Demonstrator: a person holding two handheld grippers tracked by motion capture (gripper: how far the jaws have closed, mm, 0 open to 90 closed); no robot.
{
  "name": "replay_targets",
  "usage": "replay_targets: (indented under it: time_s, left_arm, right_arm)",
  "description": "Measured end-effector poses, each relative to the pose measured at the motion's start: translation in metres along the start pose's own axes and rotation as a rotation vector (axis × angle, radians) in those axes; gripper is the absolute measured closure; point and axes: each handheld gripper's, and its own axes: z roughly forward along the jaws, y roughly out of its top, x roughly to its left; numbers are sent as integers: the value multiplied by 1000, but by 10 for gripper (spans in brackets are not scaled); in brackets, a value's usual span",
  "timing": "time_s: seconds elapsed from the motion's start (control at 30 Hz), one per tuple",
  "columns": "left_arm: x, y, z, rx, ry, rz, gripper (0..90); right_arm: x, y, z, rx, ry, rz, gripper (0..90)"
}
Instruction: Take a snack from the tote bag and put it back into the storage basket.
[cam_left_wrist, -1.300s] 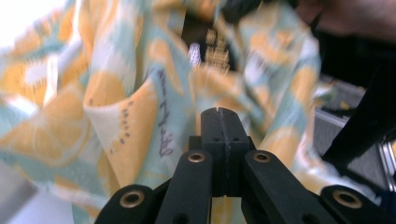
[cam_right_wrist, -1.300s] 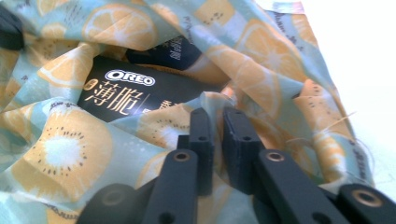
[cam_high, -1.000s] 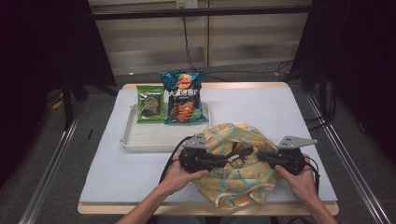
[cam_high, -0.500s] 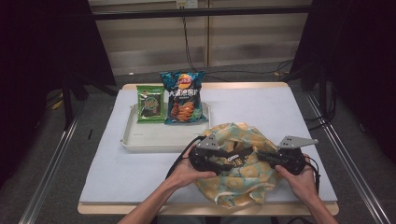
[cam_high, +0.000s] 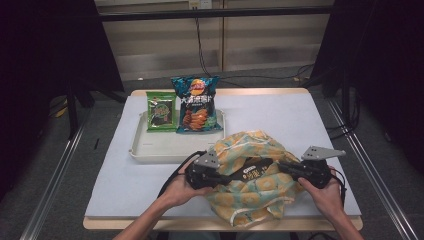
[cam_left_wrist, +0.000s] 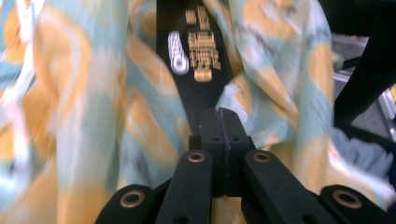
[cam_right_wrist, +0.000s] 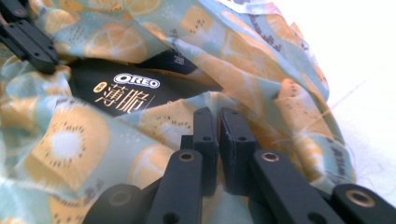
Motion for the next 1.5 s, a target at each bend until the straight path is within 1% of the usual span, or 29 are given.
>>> replay_targets:
  time_s: [0.07,0.1,0.13,0.2,0.23,0.27,0.3,0.4,0.43,0.47,0.5,0.53,0.57,0.6,0.63,0.67,0.77,0.83,0.87,0.9,0.97,1.0,1.07,1.17,1.3,1.33,1.4,1.43,1.5]
  left_arm:
    - [-2,-8,-5,13,2,-15,900]
    - [-2,-12,-7,34,-1,-6,900]
    - [-3,-17,-7,26,-5,-19,900]
    - [-4,-24,-6,38,-13,-32,900]
    - [-4,-26,-7,60,1,-33,900]
    - [-3,-29,-6,31,-16,-47,900]
    - [-4,-30,-5,35,-18,-54,900]
    - [-6,-33,3,73,-13,-34,900]
    - [-6,-34,5,99,-17,-32,900]
    - [-7,-36,10,97,-25,-44,900]
    - [-6,-38,12,109,-27,-38,900]
    - [-7,-39,14,96,-17,-50,900]
    - [-7,-37,11,131,5,-41,900]
    - [-6,-39,12,102,-16,-46,900]
    - [-6,-40,11,110,-12,-41,900]
    - [-6,-41,12,97,-14,-42,900]
    - [-6,-41,11,94,28,-40,900]
    - [-6,-42,10,57,29,-50,900]
    - [-6,-41,7,58,36,-55,900]
    - [-5,-41,6,30,23,-59,899]
    - [-4,-39,-1,-43,3,-98,886]
    - [-4,-38,-4,-49,3,-98,865]
    - [-4,-35,-9,-98,10,-121,823]
    - [-8,-28,-13,-147,-13,-129,791]
    - [-8,-13,-9,-173,-37,-151,711]
    - [-9,-11,-8,-178,-48,-154,705]
    - [-10,-3,-4,-173,-58,-135,705]
    - [-10,1,-1,-175,-76,-133,710]
    - [-9,6,4,-170,-88,-135,719]
  right_arm:
    - [1,-1,-1,4,1,1,853]
    - [1,-1,-2,4,0,0,853]
    - [1,-1,-2,5,1,0,853]
    - [1,-1,-2,5,1,-2,850]
    - [2,-1,-2,8,1,-3,850]
    - [2,-1,-2,12,2,-2,850]
    - [3,-1,-1,17,1,-5,850]
    - [3,-3,0,34,-7,-15,851]
    - [3,-4,0,44,-5,-8,854]
    - [3,-5,0,53,-9,-5,859]
    - [3,-7,0,62,-13,-6,862]
    - [2,-8,0,74,-13,-4,869]
    - [2,-10,0,85,-24,-5,875]
    - [2,-11,0,88,-28,-4,881]
    - [1,-13,1,98,-27,-1,887]
    - [1,-15,2,107,-29,1,890]
    - [0,-18,6,149,-38,-7,898]
    - [-1,-19,8,159,-45,-3,898]
    - [-1,-19,8,144,-39,-7,899]
    - [-1,-18,7,132,-36,-7,898]
    - [0,-16,4,108,-23,-5,895]
    - [1,-15,3,98,-16,-6,894]
    - [2,-13,2,84,-9,-9,891]
    - [2,-11,1,66,-1,-11,887]
    - [2,-10,1,58,1,-4,882]
    - [2,-10,1,58,0,-3,879]
    - [2,-10,0,54,3,-2,878]
    - [2,-9,0,53,3,-3,876]
    - [2,-10,0,53,3,-3,875]
